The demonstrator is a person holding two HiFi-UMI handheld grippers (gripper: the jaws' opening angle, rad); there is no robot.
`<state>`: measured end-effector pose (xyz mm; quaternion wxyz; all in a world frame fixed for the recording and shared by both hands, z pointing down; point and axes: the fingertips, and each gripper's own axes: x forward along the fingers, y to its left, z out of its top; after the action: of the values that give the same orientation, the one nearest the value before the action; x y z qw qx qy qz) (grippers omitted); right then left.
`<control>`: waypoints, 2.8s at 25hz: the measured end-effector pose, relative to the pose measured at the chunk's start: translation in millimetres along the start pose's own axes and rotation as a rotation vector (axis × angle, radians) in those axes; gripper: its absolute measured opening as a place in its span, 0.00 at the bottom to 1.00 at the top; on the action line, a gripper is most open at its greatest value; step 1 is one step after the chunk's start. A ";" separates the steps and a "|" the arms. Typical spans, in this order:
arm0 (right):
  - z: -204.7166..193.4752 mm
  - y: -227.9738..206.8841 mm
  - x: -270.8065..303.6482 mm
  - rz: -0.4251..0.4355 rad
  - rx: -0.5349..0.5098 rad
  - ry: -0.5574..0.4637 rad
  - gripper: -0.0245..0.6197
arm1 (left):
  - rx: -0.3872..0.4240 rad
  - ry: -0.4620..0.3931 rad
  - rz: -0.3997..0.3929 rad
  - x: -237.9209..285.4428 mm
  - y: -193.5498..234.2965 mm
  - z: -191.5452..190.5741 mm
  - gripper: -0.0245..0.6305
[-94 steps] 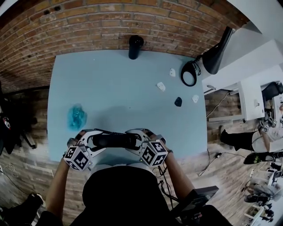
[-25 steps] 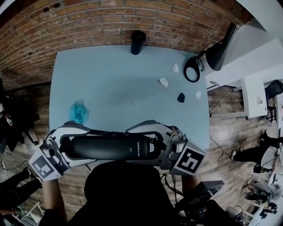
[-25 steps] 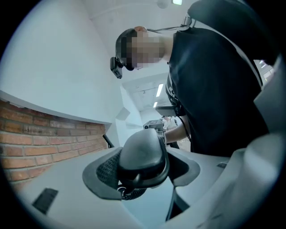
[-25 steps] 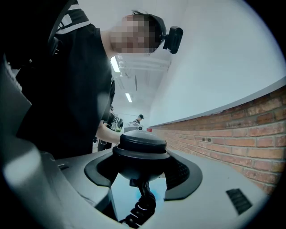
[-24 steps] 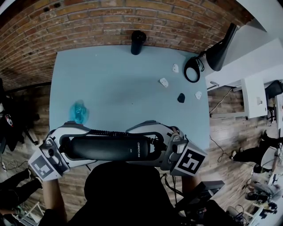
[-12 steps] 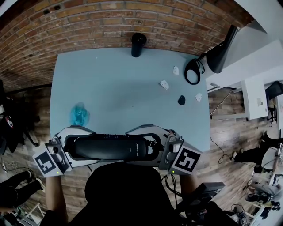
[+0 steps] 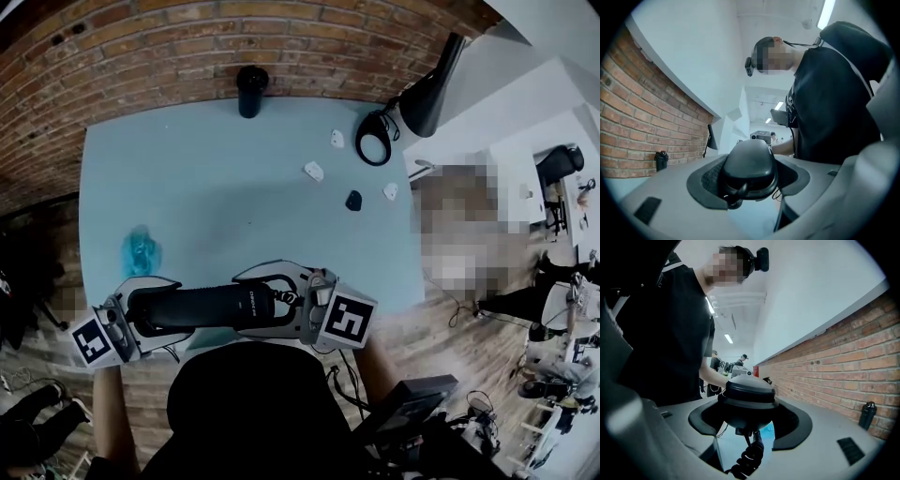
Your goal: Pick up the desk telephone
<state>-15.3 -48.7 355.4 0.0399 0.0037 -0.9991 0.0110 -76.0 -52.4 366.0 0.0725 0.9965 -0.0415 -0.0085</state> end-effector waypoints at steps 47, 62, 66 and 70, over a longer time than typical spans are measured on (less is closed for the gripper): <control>-59.7 21.3 5.2 -0.043 0.073 0.094 0.49 | -0.043 0.077 0.021 0.2 -15.3 -48.9 0.48; -73.5 38.2 6.3 -0.059 0.067 0.139 0.49 | -0.058 0.117 0.024 -1.5 -30.1 -64.6 0.48; -83.4 46.8 8.0 -0.056 0.076 0.175 0.49 | -0.061 0.139 0.027 -5.2 -36.4 -70.8 0.48; -90.9 51.5 11.2 -0.055 0.081 0.187 0.49 | -0.072 0.157 0.034 -8.7 -40.4 -79.1 0.49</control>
<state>-19.7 4.8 445.8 0.1329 0.0315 -0.9893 0.0505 -79.5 -0.4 438.5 0.1113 0.9900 -0.0522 0.0692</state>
